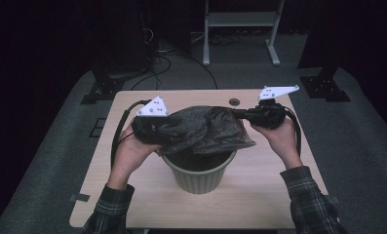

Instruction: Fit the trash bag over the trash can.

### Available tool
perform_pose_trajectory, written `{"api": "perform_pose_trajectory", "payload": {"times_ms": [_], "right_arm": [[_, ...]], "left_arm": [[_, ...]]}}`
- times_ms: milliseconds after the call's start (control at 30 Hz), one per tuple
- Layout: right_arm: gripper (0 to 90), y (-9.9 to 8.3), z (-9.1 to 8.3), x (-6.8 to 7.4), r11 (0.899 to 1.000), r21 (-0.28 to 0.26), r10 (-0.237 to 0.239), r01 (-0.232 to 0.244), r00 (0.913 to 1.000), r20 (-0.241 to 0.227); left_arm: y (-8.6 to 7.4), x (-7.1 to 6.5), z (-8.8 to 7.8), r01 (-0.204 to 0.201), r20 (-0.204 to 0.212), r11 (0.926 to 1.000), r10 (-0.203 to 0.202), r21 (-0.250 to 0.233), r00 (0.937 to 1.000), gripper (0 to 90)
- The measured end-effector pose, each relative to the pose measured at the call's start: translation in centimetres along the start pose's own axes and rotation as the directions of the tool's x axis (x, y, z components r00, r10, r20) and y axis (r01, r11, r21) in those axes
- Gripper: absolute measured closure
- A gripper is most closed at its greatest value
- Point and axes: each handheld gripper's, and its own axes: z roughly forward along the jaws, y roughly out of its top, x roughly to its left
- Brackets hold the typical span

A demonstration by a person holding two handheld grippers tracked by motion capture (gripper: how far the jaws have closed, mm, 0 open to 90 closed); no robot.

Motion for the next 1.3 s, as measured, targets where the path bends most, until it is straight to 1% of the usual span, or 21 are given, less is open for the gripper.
{"api": "perform_pose_trajectory", "payload": {"times_ms": [33, 100, 200, 233, 300, 367, 433, 533, 567, 600, 633, 667, 733, 800, 833, 867, 933, 967, 1067, 1167, 1300], "right_arm": [[90.0, 0.0, 0.0, 0.0, 1.000, 0.001, -0.002, 0.002, 1.0000, 0.000], [89.7, 0.0, -0.1, 0.0, 1.000, -0.004, -0.003, 0.003, 1.0000, -0.005], [86.5, 0.1, -0.1, 0.0, 1.000, 0.002, 0.000, 0.000, 0.9999, -0.012], [86.4, 0.1, -0.2, 0.1, 1.000, 0.002, -0.002, 0.002, 1.0000, -0.008], [80.6, 0.2, -0.2, 0.1, 1.000, -0.004, 0.000, -0.001, 1.0000, -0.006], [70.8, 0.3, -0.3, 0.1, 1.000, -0.013, 0.012, -0.012, 0.9999, 0.001], [58.4, 0.3, -0.5, 0.0, 0.999, -0.020, 0.027, -0.027, 0.9995, 0.017], [48.2, 0.3, -1.1, -0.2, 0.998, -0.041, 0.047, -0.045, 0.9982, 0.037], [47.2, 0.2, -1.3, -0.3, 0.997, -0.050, 0.052, -0.050, 0.9980, 0.036], [45.8, 0.2, -1.6, -0.3, 0.997, -0.060, 0.060, -0.058, 0.9976, 0.034], [45.3, 0.2, -1.8, -0.4, 0.996, -0.068, 0.063, -0.061, 0.9975, 0.031], [45.1, 0.2, -2.1, -0.3, 0.996, -0.072, 0.062, -0.060, 0.9977, 0.026], [44.6, 0.3, -2.5, -0.1, 0.996, -0.075, 0.056, -0.054, 0.9982, 0.021], [46.2, 0.4, -2.9, 0.4, 0.996, -0.078, 0.042, -0.041, 0.9991, 0.003], [48.9, 0.4, -3.0, 0.6, 0.996, -0.079, 0.034, -0.034, 0.9994, -0.006], [49.7, 0.4, -3.1, 0.9, 0.996, -0.078, 0.030, -0.032, 0.9992, -0.026], [49.7, 0.5, -3.1, 1.3, 0.997, -0.076, 0.019, -0.021, 0.9992, -0.034], [49.7, 0.5, -3.1, 1.6, 0.997, -0.069, 0.015, -0.019, 0.9988, -0.047], [49.5, 0.6, -2.6, 2.1, 0.998, -0.062, 0.001, -0.005, 0.9979, -0.065], [49.4, 0.7, -1.8, 2.8, 0.998, -0.041, -0.040, 0.037, 0.9958, -0.082], [49.5, 0.8, -0.5, 3.4, 0.998, 0.000, -0.063, 0.063, 0.9928, -0.101]], "left_arm": [[-0.1, -0.1, 0.1, -0.007, 0.000, 1.0000, 0.007, 0.005, 1.0000, 46.0], [-0.6, -0.3, 0.0, -0.003, 0.002, 0.9999, 0.003, 0.014, 1.0000, 41.7], [-1.3, -0.6, -0.5, -0.009, 0.011, 0.9997, 0.009, 0.022, 0.9999, 37.8], [-1.5, -0.7, -0.7, -0.009, 0.003, 0.9997, 0.009, 0.022, 1.0000, 37.8], [-1.8, -0.8, -1.0, -0.014, -0.022, 0.9992, 0.015, 0.037, 0.9997, 38.2], [-2.0, -0.8, -1.2, -0.030, -0.038, 0.9979, 0.033, 0.057, 0.9987, 43.5], [-2.2, -0.7, -1.4, -0.034, -0.048, 0.9976, 0.036, 0.060, 0.9982, 49.4], [-2.4, -0.7, -1.6, -0.040, -0.055, 0.9968, 0.044, 0.069, 0.9975, 62.3], [-2.4, -0.7, -1.7, -0.048, -0.060, 0.9965, 0.052, 0.069, 0.9968, 70.1], [-2.4, -0.6, -1.8, -0.044, -0.061, 0.9971, 0.047, 0.062, 0.9970, 77.9], [-2.4, -0.5, -1.9, -0.044, -0.057, 0.9973, 0.047, 0.058, 0.9973, 83.5], [-2.4, -0.5, -2.0, -0.042, -0.055, 0.9982, 0.044, 0.043, 0.9975, 88.9], [-2.3, -0.1, -2.1, -0.023, -0.057, 0.9993, 0.024, 0.029, 0.9981, 90.0], [-2.2, 0.3, -2.2, -0.009, -0.065, 0.9998, 0.010, 0.016, 0.9979, 90.0], [-2.1, 0.6, -2.2, 0.001, -0.064, 1.0000, -0.001, 0.003, 0.9979, 90.0], [-2.0, 0.9, -2.2, 0.007, -0.068, 0.9999, -0.007, -0.007, 0.9976, 90.0], [-1.8, 1.4, -2.2, 0.022, -0.072, 0.9994, -0.024, -0.027, 0.9971, 90.0], [-1.7, 1.7, -2.2, 0.030, -0.075, 0.9988, -0.033, -0.039, 0.9966, 90.0], [-1.4, 2.4, -2.2, 0.048, -0.075, 0.9973, -0.052, -0.056, 0.9958, 90.0], [-1.2, 2.7, -2.0, 0.060, -0.075, 0.9958, -0.065, -0.068, 0.9950, 90.0], [-0.8, 3.2, -1.6, 0.072, -0.078, 0.9936, -0.079, -0.087, 0.9938, 89.9]]}}
